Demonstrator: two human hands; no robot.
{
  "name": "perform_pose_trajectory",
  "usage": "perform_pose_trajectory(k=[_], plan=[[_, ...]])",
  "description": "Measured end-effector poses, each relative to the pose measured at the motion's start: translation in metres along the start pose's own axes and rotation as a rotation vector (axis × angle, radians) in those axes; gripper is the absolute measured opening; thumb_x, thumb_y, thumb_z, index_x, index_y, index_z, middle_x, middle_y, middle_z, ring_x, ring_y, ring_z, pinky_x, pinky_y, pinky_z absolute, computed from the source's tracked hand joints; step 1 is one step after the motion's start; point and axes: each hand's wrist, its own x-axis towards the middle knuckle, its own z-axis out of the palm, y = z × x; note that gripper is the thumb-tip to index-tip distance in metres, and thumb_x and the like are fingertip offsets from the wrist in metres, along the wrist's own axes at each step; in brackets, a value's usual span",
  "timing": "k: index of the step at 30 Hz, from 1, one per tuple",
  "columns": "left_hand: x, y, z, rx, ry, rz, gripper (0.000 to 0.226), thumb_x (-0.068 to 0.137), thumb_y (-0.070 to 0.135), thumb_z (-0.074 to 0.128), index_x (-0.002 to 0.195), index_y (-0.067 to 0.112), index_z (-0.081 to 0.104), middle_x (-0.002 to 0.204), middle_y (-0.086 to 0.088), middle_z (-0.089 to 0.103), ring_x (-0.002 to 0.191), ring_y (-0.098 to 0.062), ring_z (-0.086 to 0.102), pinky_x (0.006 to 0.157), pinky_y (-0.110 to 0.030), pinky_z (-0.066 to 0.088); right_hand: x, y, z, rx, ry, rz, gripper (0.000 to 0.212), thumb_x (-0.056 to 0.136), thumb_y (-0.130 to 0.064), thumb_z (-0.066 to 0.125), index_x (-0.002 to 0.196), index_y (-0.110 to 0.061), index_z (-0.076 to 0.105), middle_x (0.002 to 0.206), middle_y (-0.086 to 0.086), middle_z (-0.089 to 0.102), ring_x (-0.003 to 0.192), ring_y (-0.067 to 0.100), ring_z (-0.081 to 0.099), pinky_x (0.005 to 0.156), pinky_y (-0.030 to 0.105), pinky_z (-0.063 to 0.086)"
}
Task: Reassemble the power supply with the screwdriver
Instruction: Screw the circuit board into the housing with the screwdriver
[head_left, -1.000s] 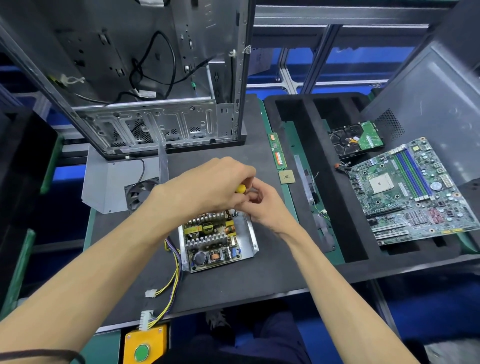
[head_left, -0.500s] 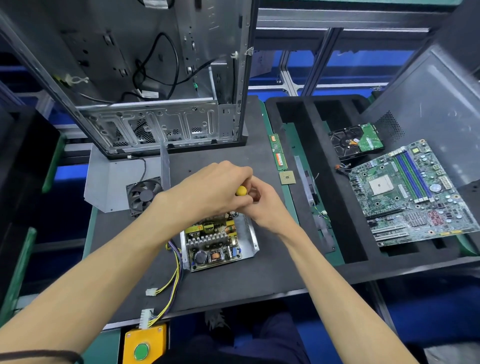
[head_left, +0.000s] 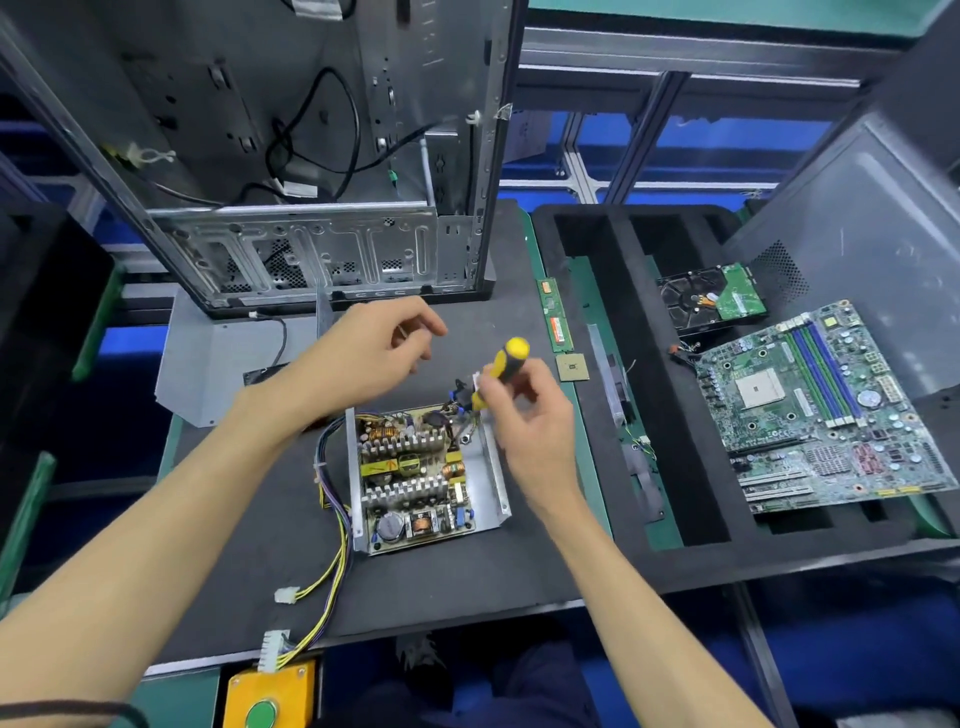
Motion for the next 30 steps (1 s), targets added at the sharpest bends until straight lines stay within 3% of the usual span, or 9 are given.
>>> perform_pose_trajectory(k=[2,4,7,10,14,18,22,26,30], plan=[[0.003,-0.011,0.009,0.054,-0.019,-0.07,0.019,0.101,0.014,0.052,0.106,0.027,0.066,0.088,0.009,0.07,0.076,-0.004,0.069,0.078,-0.03,0.058,0.01,-0.014,0.001,0.09,0.081,-0.024,0.007,0.099,-0.031,0.061,0.093,-0.027,0.062,0.083,-0.003,0.06,0.075,0.018,0.056,0.066,0.037,0.05],[0.005,-0.02,0.021,0.111,-0.065,-0.106,0.015,0.099,0.019,0.059,0.111,0.024,0.067,0.091,0.012,0.067,0.084,-0.006,0.066,0.087,-0.032,0.056,0.024,-0.022,0.0,0.171,0.132,-0.013,0.015,0.103,-0.028,0.051,0.097,-0.016,0.058,0.083,-0.01,0.059,0.079,0.014,0.059,0.072,0.033,0.055],[0.009,-0.023,0.042,0.149,-0.147,-0.113,0.031,0.093,0.033,0.07,0.12,0.019,0.065,0.097,0.007,0.067,0.095,-0.013,0.066,0.092,-0.035,0.055,0.039,-0.022,-0.002,0.129,0.169,0.088,0.021,0.107,-0.025,0.042,0.095,-0.011,0.053,0.083,-0.009,0.059,0.078,0.006,0.061,0.074,0.033,0.057],[0.013,-0.024,0.061,0.225,-0.188,-0.17,0.051,0.084,0.05,0.076,0.122,0.018,0.063,0.106,0.002,0.07,0.1,-0.019,0.065,0.091,-0.039,0.055,0.04,-0.007,-0.003,-0.101,0.094,0.239,0.016,0.102,-0.029,0.055,0.09,-0.02,0.049,0.085,-0.006,0.058,0.074,0.003,0.059,0.074,0.034,0.053],[0.019,-0.027,0.075,0.197,-0.128,-0.192,0.039,0.08,0.042,0.08,0.106,0.015,0.071,0.093,0.0,0.071,0.09,-0.023,0.066,0.083,-0.041,0.057,0.029,0.018,-0.002,-0.305,-0.077,0.404,0.026,0.09,-0.035,0.073,0.095,-0.023,0.051,0.099,-0.015,0.068,0.092,-0.004,0.062,0.075,0.023,0.045],[0.017,-0.033,0.075,0.176,-0.225,-0.091,0.028,0.079,0.033,0.083,0.098,0.015,0.072,0.081,0.003,0.067,0.081,-0.024,0.063,0.072,-0.034,0.052,0.033,0.021,-0.004,-0.157,-0.063,0.494,0.028,0.088,-0.027,0.078,0.094,-0.019,0.051,0.099,-0.009,0.072,0.097,0.007,0.067,0.095,0.039,0.054],[0.014,-0.036,0.073,0.179,-0.265,-0.005,0.035,0.084,0.034,0.079,0.111,0.014,0.073,0.097,-0.007,0.069,0.092,-0.026,0.062,0.081,-0.038,0.052,0.036,0.021,-0.009,-0.106,-0.112,0.527,0.029,0.088,-0.027,0.079,0.097,-0.016,0.053,0.109,0.003,0.071,0.099,0.014,0.07,0.101,0.045,0.053],[0.009,-0.035,0.075,0.325,-0.218,0.115,0.038,0.092,0.043,0.068,0.118,0.015,0.067,0.105,-0.006,0.064,0.103,-0.024,0.053,0.084,-0.038,0.044,0.034,0.025,-0.013,-0.031,-0.135,0.522,0.031,0.087,-0.029,0.08,0.086,-0.017,0.051,0.097,0.006,0.07,0.108,0.024,0.07,0.094,0.04,0.057],[0.002,-0.033,0.08,0.42,-0.141,0.167,0.039,0.095,0.045,0.062,0.117,0.014,0.065,0.11,-0.004,0.062,0.105,-0.023,0.052,0.087,-0.035,0.038,0.027,0.035,-0.011,0.087,-0.128,0.533,0.031,0.089,-0.03,0.078,0.081,-0.014,0.052,0.102,0.024,0.069,0.102,0.024,0.073,0.084,0.032,0.059]])
